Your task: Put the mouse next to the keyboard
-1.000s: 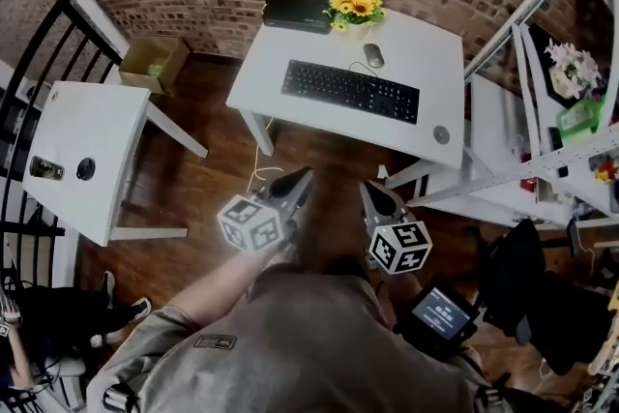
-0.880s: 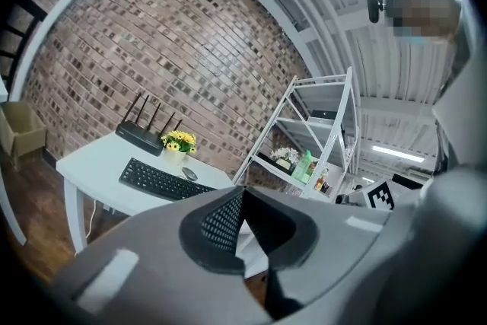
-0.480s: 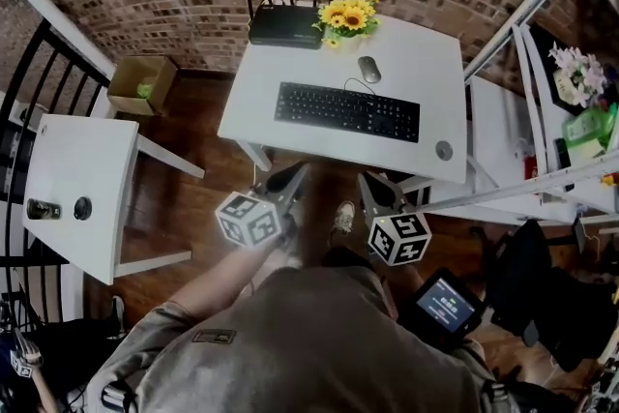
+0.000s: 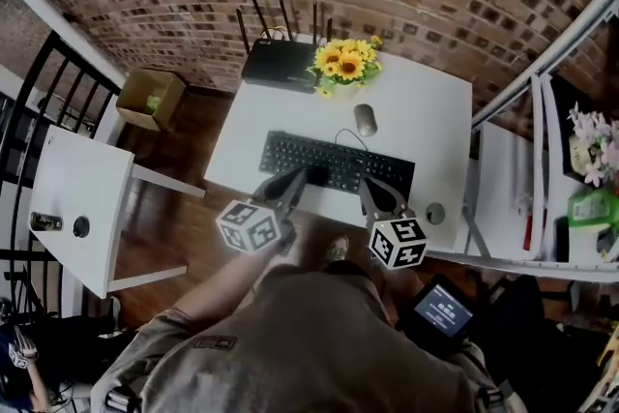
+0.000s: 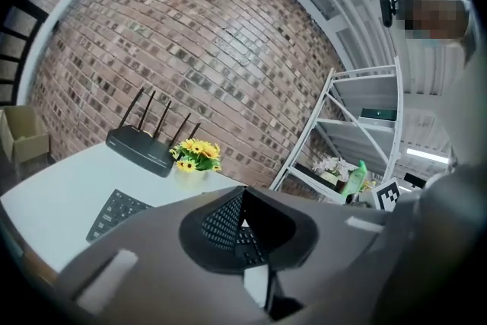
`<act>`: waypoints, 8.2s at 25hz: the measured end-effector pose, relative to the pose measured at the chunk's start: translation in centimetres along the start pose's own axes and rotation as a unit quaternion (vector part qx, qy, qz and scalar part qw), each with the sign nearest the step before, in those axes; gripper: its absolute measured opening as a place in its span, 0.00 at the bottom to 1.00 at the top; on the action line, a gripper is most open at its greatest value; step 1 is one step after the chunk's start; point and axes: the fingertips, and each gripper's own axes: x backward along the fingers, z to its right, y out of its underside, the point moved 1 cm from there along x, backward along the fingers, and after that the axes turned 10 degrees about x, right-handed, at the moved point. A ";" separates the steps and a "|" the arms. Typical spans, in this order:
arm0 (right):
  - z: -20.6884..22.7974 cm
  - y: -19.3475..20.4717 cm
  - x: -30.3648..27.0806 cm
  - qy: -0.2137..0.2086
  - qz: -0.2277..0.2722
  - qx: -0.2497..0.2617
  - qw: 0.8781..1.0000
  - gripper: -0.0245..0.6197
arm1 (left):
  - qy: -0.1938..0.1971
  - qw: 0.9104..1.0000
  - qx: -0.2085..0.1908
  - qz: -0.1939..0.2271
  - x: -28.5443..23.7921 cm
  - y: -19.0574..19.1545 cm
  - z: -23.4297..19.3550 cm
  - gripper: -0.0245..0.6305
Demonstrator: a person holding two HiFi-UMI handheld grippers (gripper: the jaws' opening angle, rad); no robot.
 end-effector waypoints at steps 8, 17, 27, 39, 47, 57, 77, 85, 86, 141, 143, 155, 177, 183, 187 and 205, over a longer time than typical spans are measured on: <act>4.2 -0.1 -3.7 -0.007 -0.028 -0.005 1.000 0.06 | -0.015 1.000 0.023 -0.006 -4.5 -0.7 -1.5 0.04; 5.3 -1.0 -7.1 0.039 -0.046 -0.012 0.998 0.06 | 0.016 0.999 0.032 -0.038 -7.3 -2.4 -4.6 0.04; 7.5 0.3 -10.0 0.064 -0.078 -0.007 0.995 0.06 | 0.021 0.997 0.033 -0.069 -9.6 -2.7 -6.5 0.04; 11.9 2.2 -16.3 0.072 -0.155 0.039 0.985 0.39 | -0.017 0.996 0.044 -0.073 -10.5 -2.9 -9.1 0.04; 14.6 5.8 -20.7 0.070 -0.242 0.079 0.965 0.55 | -0.061 0.994 0.063 -0.059 -8.8 -3.2 -11.9 0.04; 16.1 9.9 -22.0 0.056 -0.327 0.086 0.939 0.57 | -0.078 0.992 0.083 -0.047 -8.4 -2.9 -12.8 0.04; 15.6 7.1 -20.6 0.053 -0.277 0.054 0.958 0.53 | -0.051 0.994 0.075 -0.060 -9.5 -3.0 -11.9 0.04; 15.2 2.5 -16.1 0.096 -0.215 0.048 0.971 0.53 | -0.005 0.996 0.055 -0.074 -10.5 -3.3 -9.8 0.04; 15.3 2.1 -15.2 0.105 -0.209 0.046 0.971 0.53 | 0.003 0.996 0.053 -0.078 -10.7 -3.3 -9.4 0.04; 22.4 18.6 3.8 0.205 -0.270 -0.074 0.938 0.53 | -0.001 0.986 0.030 -0.166 -11.5 9.1 1.7 0.04; 22.3 18.5 3.7 0.206 -0.276 -0.070 0.936 0.54 | -0.003 0.986 0.034 -0.165 -11.3 9.0 1.2 0.04; 22.2 15.8 4.6 0.224 -0.266 -0.040 0.937 0.60 | 0.014 0.986 0.041 -0.160 -10.8 8.2 0.6 0.04; 7.3 7.1 9.4 0.084 -0.058 -0.034 0.994 0.06 | 0.022 0.998 0.032 -0.057 -1.7 8.4 3.0 0.04; 1.6 7.9 14.0 0.009 -0.033 -0.014 0.999 0.06 | -0.010 0.999 0.014 -0.030 5.1 12.2 6.6 0.04; -1.0 8.5 15.9 -0.019 -0.021 -0.007 1.000 0.06 | -0.022 1.000 0.001 -0.013 8.3 13.2 8.2 0.04; -7.1 6.6 20.7 0.012 0.015 0.019 1.000 0.06 | 0.037 0.999 -0.027 -0.011 13.3 13.2 12.7 0.04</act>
